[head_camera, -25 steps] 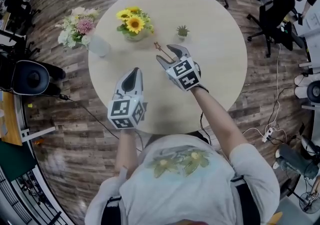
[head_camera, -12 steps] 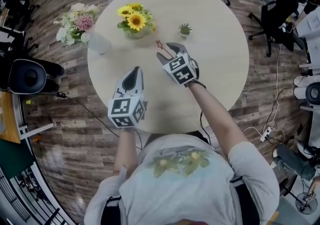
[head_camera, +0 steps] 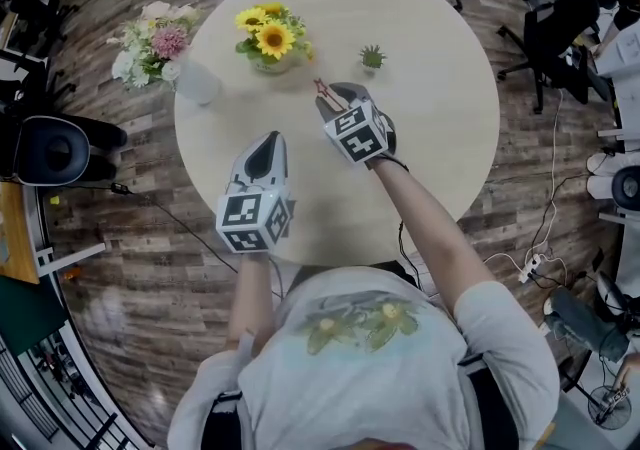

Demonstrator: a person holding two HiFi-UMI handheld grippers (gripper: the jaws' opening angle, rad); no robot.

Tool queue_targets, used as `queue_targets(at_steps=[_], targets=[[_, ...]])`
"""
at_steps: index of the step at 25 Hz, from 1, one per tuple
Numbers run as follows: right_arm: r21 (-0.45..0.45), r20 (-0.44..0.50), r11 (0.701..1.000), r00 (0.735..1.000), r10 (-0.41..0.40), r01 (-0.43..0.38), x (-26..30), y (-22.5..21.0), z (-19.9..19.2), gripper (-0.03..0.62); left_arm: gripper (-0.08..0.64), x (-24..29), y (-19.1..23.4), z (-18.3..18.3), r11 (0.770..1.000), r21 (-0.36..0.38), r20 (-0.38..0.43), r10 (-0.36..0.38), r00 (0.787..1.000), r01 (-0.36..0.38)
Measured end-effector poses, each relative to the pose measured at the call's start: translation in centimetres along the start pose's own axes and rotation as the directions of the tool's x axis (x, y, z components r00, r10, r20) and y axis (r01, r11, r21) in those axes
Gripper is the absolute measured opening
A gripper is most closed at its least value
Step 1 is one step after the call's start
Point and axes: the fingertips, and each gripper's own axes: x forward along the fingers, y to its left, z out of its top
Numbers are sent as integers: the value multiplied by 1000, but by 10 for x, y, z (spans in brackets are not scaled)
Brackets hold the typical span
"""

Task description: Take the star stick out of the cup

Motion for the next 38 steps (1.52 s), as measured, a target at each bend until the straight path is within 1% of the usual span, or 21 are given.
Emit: queue_targets(at_steps=[9,12,26,38], targets=[[-26,-12,1000,1000,-14,14,0,-2,1,50,2,4,-1,-2,1000,-2,-8,-6,1000,6],[-31,-9,999,1000,-20,20,-1,-2,2,34,2,5,-4,-2,1000,0,-8,-14,1000,14],[-29,5,999,1000,-29,29,-11,-4,4,31,2,4,-10,-2,1000,7,-10,-21,1000,21],[42,57,998,997,-45,42,-32,-14,15,31,2,1,-18,0,999,15,-7,-28,1000,28]])
